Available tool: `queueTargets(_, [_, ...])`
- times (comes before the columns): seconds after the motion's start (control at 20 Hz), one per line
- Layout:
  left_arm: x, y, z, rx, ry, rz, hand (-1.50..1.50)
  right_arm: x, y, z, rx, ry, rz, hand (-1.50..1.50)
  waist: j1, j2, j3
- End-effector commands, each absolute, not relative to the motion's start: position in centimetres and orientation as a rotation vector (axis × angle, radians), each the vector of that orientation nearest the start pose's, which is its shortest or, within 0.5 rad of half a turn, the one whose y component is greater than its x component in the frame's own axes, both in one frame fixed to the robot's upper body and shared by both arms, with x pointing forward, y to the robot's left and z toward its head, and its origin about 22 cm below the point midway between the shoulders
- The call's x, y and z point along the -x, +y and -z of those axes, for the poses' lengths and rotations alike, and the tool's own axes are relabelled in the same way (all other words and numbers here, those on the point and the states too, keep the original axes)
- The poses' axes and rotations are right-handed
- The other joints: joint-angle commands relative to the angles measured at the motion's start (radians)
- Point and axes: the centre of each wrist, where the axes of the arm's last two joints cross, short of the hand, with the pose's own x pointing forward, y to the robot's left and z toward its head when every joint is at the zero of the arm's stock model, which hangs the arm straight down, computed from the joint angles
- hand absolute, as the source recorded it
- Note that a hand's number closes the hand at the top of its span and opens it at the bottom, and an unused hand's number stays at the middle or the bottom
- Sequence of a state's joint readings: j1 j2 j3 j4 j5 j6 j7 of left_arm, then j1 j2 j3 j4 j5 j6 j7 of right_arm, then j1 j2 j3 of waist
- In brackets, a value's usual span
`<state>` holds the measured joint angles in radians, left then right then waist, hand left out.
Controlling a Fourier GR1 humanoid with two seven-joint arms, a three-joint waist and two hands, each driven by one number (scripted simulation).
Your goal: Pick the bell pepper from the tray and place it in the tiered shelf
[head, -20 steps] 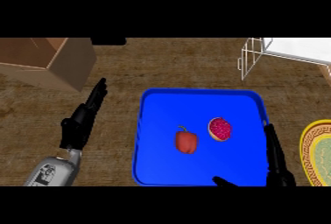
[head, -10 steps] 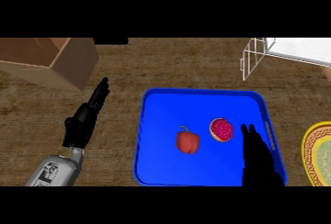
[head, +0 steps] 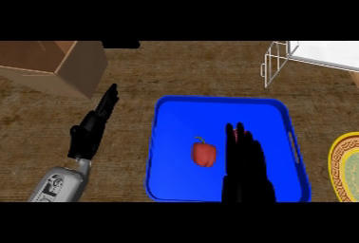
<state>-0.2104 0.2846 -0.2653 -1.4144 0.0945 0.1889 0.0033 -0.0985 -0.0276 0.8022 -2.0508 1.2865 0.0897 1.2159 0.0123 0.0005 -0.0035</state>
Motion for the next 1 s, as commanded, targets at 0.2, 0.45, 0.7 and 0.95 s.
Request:
queueTargets(0.2, [-29.6, 23.3, -3.2, -0.118, -1.575, 0.263, 0.00, -16.4, -5.2, -12.9, 1.095, -1.055, -0.595, -1.50, -0.007, -0.002, 0.002])
queueTargets(0.45, [-28.6, 21.7, -1.2, -0.102, -1.575, 0.268, 0.00, -17.3, -4.8, -12.3, 1.092, -1.037, -0.604, -1.50, -0.008, -0.001, 0.002])
queueTargets(0.7, [-27.9, 21.7, -1.2, -0.092, -1.572, 0.282, 0.00, -18.8, -4.3, -10.7, 1.096, -1.021, -0.570, -1.50, 0.002, -0.001, 0.002])
queueTargets(0.95, [-28.7, 22.7, -1.7, -0.100, -1.587, 0.259, 0.00, -18.9, -4.4, -10.6, 1.093, -1.004, -0.578, -1.50, -0.005, -0.001, 0.002])
